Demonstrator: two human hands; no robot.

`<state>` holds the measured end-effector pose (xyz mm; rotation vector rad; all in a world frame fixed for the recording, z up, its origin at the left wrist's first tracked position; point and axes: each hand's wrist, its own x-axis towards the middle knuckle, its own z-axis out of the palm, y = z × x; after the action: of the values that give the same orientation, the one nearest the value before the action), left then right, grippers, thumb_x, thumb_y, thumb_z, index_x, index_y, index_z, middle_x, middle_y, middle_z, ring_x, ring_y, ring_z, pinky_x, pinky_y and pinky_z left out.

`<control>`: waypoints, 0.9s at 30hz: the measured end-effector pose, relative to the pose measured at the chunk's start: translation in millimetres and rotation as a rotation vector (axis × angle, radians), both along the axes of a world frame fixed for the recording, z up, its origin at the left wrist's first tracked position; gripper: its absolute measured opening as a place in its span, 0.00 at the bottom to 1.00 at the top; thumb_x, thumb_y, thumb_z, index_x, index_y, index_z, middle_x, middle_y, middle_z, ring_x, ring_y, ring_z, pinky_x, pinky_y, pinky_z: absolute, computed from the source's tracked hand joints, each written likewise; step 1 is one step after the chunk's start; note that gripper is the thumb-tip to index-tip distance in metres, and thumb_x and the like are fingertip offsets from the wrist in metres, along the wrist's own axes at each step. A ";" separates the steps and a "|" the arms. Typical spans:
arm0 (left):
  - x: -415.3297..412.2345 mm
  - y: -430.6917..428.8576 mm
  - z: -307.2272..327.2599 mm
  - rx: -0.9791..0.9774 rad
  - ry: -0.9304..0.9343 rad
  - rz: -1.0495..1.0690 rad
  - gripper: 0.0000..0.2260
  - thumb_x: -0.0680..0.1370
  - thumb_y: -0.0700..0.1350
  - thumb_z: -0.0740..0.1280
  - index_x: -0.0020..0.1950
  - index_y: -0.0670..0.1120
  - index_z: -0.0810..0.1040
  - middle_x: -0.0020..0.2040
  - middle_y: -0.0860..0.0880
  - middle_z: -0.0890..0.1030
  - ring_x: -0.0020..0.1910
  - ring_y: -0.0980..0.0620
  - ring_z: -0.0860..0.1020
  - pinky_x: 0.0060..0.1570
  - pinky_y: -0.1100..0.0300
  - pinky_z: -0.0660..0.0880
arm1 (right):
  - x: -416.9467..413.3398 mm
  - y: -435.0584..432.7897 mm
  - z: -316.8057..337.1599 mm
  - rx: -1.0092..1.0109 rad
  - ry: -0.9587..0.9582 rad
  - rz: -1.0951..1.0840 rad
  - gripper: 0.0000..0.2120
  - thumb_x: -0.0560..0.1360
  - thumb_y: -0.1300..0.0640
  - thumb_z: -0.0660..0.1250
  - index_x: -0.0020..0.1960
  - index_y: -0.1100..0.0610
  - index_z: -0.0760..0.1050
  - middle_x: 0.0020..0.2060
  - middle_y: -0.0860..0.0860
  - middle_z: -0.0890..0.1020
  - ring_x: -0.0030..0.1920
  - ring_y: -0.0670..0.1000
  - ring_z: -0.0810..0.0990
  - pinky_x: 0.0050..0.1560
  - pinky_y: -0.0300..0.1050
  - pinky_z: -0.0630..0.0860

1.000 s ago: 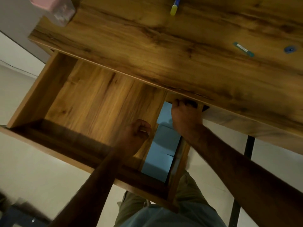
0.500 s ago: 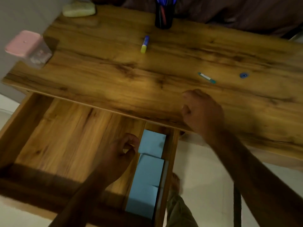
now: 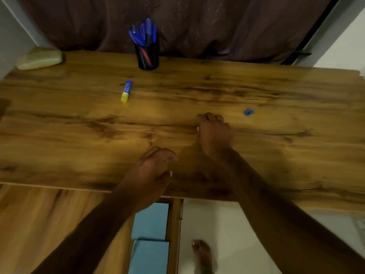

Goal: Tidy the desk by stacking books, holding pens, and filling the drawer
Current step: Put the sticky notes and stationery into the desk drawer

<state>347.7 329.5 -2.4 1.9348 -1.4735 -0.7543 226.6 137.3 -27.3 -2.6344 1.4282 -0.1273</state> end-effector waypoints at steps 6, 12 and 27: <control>-18.2 -25.6 -15.2 -0.008 -0.042 -0.015 0.17 0.77 0.42 0.70 0.55 0.64 0.72 0.55 0.63 0.74 0.47 0.60 0.77 0.39 0.69 0.71 | -15.1 -10.1 1.2 -0.058 -0.021 0.018 0.19 0.78 0.59 0.62 0.69 0.55 0.70 0.64 0.56 0.73 0.65 0.59 0.72 0.61 0.56 0.74; -18.6 -26.9 -16.8 0.064 -0.099 -0.041 0.14 0.78 0.44 0.68 0.54 0.63 0.72 0.53 0.65 0.73 0.49 0.63 0.75 0.41 0.69 0.70 | -62.7 -53.5 11.2 -0.031 -0.154 -0.117 0.23 0.73 0.64 0.65 0.68 0.55 0.71 0.64 0.58 0.69 0.55 0.62 0.78 0.53 0.58 0.80; -14.7 -35.3 -22.0 0.094 -0.102 -0.003 0.11 0.78 0.43 0.68 0.54 0.60 0.75 0.52 0.65 0.72 0.52 0.67 0.72 0.42 0.76 0.68 | -79.0 -85.1 -11.1 -0.062 -0.119 -0.158 0.12 0.78 0.61 0.64 0.60 0.54 0.79 0.59 0.57 0.78 0.61 0.62 0.74 0.53 0.55 0.77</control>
<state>333.0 294.2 -24.4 2.0687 -1.5264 -0.7482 147.6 52.3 -38.5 -2.5112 1.6136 -0.3453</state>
